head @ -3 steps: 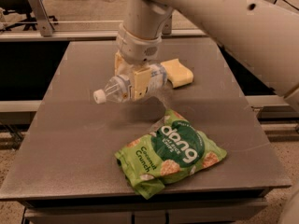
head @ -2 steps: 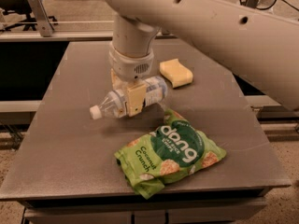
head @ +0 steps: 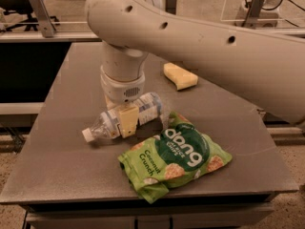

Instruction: Move blue plastic bottle near green rice chip bag

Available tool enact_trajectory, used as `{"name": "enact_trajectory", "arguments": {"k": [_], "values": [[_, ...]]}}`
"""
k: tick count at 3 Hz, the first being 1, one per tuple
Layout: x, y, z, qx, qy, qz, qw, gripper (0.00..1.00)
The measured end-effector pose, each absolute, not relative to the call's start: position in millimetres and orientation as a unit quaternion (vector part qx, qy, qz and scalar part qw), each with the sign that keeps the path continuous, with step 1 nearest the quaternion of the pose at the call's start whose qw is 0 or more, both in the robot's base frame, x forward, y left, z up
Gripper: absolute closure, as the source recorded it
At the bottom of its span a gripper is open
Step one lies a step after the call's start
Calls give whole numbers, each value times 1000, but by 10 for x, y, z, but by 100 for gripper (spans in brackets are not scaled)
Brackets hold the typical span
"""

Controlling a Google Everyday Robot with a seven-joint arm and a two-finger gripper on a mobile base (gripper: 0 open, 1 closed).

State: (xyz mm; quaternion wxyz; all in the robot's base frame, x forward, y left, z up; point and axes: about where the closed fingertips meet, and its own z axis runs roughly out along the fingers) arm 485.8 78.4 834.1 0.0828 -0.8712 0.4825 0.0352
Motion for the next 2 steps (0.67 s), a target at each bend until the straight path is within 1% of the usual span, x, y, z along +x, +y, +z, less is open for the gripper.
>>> {"name": "enact_trajectory", "arguments": {"k": [2], "values": [[4884, 690, 8518, -881, 465, 43, 80, 35]]}}
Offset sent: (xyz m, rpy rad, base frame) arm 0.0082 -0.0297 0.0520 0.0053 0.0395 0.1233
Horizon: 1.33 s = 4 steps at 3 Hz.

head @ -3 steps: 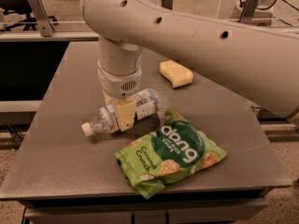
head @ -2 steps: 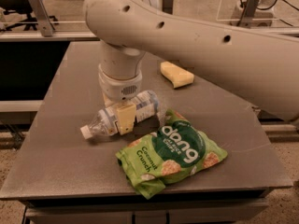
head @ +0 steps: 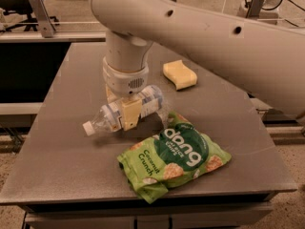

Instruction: Move blue plastic bottle near green rice chip bag

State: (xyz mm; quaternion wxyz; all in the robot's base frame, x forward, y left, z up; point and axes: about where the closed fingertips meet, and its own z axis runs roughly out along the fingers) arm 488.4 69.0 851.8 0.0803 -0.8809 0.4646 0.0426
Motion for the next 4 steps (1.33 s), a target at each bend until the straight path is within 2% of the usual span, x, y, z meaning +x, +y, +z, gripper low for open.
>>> {"name": "enact_trajectory", "arguments": {"k": [1, 2, 4], "values": [[4906, 556, 8711, -885, 455, 46, 81, 12], [4915, 453, 8776, -886, 456, 44, 74, 0], [4971, 232, 8903, -876, 475, 22, 79, 0]]}}
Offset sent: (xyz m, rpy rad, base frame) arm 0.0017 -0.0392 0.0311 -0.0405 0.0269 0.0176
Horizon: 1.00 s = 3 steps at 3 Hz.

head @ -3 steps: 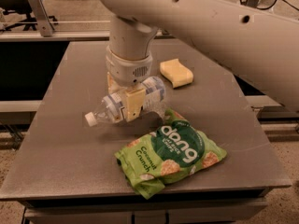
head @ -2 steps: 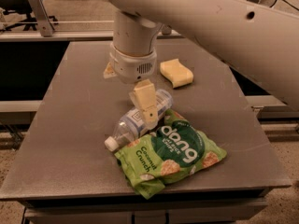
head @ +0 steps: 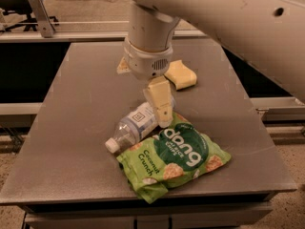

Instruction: Move blue plastic bottle near green rice chip bag

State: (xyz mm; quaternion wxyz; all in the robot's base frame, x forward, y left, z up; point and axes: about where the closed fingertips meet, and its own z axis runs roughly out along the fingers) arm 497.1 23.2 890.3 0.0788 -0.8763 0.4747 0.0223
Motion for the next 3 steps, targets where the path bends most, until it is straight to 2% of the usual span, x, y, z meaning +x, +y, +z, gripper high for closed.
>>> {"name": "enact_trajectory", "arguments": {"k": [1, 2, 3], "values": [[5095, -39, 8915, -866, 485, 23, 118, 0], [5307, -438, 8931, -863, 476, -10, 171, 0], [5345, -838, 8923, -845, 493, -71, 195, 0]]}}
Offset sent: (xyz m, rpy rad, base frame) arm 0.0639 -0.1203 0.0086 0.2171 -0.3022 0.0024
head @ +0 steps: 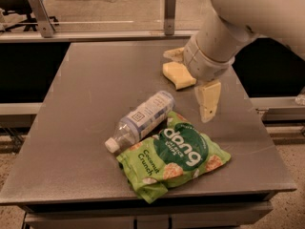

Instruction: Move blue plastic bottle near green rice chip bag

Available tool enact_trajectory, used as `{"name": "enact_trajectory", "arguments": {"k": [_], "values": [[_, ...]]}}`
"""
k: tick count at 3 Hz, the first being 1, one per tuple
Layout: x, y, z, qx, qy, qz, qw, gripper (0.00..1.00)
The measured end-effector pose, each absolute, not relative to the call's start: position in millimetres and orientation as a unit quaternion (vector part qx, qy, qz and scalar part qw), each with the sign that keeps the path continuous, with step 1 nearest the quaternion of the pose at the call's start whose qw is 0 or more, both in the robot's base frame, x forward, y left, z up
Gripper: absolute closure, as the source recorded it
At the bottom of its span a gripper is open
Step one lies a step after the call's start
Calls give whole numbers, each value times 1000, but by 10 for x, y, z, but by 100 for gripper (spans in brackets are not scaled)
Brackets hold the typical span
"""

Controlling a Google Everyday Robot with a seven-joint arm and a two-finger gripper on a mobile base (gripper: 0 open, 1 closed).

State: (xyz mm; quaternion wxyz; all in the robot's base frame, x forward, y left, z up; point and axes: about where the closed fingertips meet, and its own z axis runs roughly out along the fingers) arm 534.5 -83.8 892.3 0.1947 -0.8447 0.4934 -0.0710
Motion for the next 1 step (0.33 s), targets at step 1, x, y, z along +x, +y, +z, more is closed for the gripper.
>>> {"name": "enact_trajectory", "arguments": {"k": [1], "values": [[5354, -835, 8874, -843, 495, -73, 197, 0]]}}
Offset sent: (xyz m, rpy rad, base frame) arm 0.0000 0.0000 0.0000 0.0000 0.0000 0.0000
